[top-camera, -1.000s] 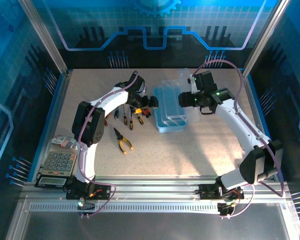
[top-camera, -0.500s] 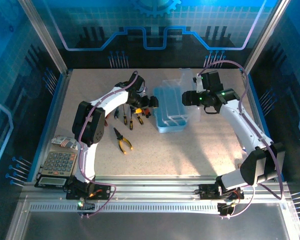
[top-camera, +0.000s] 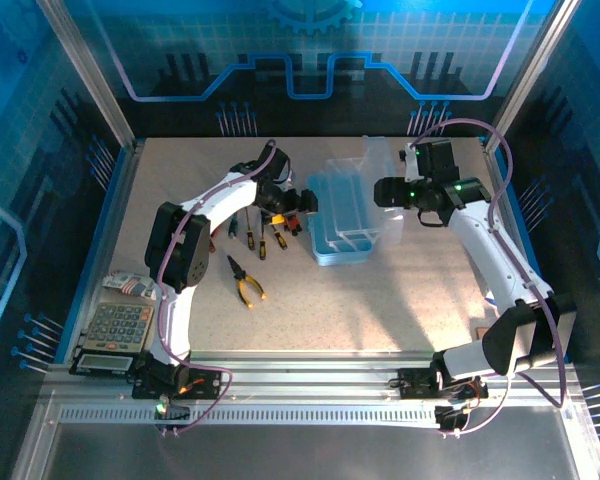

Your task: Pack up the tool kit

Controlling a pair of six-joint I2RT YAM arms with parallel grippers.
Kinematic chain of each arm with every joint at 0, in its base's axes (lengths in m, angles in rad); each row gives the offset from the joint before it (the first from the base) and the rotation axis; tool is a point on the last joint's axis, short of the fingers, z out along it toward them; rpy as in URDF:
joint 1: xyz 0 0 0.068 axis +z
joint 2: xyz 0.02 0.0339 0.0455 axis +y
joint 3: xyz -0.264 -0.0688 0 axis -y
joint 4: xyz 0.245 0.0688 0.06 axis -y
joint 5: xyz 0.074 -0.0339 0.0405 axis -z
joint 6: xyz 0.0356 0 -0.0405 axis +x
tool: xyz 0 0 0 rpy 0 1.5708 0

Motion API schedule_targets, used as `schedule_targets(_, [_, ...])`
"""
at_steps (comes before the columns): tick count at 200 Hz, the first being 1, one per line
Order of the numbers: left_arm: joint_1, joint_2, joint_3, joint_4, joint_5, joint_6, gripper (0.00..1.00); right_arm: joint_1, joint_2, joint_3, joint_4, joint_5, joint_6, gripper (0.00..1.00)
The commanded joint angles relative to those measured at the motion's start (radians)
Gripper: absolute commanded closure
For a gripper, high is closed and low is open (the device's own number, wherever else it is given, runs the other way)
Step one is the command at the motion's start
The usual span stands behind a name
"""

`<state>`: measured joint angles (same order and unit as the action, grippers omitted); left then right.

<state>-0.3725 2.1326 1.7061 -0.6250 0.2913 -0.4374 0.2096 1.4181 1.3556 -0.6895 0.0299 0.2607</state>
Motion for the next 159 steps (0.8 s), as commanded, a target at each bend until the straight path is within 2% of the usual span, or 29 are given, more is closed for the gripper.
schedule_targets(1, [-0.002,0.024,0.031,-0.031,-0.001,0.023,0.01,-0.018,-0.012,-0.006,-0.032,0.036,-0.022,0.20])
schedule_targets(62, [-0.002,0.033,0.031,-0.026,0.005,0.019,0.01,-0.029,-0.017,-0.018,-0.053,0.083,-0.034,0.19])
schedule_targets(121, [-0.003,0.041,0.030,-0.025,0.009,0.017,0.01,-0.032,-0.024,-0.010,-0.048,0.063,-0.040,0.17])
schedule_targets(139, [-0.003,0.044,0.029,-0.026,0.011,0.017,0.01,-0.028,-0.027,0.003,-0.048,0.035,-0.043,0.13])
schedule_targets(159, [-0.003,0.048,0.032,-0.030,0.010,0.016,0.01,-0.008,-0.027,0.029,-0.052,0.022,-0.044,0.03])
